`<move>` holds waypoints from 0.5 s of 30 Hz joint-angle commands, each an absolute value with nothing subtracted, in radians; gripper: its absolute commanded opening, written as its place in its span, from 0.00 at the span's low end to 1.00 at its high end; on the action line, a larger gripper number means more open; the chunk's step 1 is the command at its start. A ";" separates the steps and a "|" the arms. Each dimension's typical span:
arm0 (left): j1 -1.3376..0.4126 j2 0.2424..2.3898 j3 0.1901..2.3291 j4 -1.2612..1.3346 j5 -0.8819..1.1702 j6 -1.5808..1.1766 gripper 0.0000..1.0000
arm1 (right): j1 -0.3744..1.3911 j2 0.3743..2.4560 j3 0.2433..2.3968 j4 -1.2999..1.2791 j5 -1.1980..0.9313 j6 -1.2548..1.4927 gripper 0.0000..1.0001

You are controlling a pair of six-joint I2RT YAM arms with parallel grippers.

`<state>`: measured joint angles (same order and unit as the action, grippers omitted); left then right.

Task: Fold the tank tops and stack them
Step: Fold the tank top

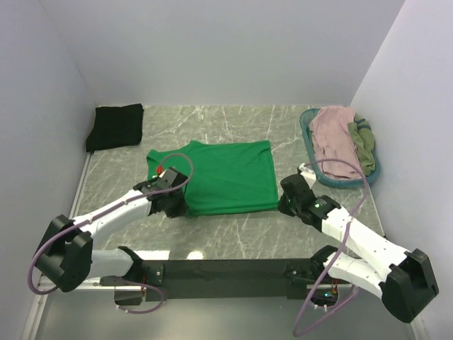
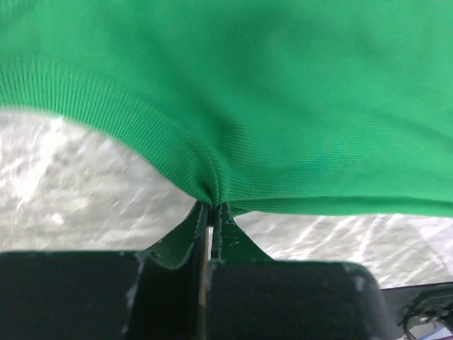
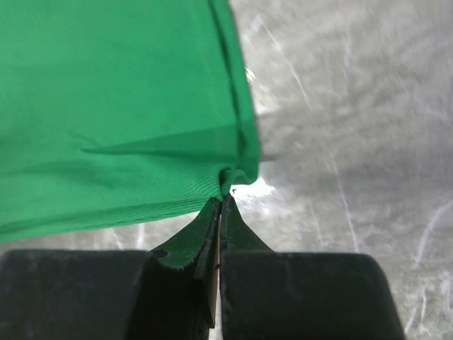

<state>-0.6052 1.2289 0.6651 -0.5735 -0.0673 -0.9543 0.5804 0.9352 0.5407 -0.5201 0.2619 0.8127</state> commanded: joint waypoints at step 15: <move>-0.404 1.529 0.945 -0.471 0.028 -0.787 0.01 | 0.497 1.305 0.825 -0.377 0.270 0.675 0.00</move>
<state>-0.4232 1.5101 0.8722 -0.5102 -0.0013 -0.8276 0.5159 1.2770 0.7666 -0.4301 0.2611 0.7090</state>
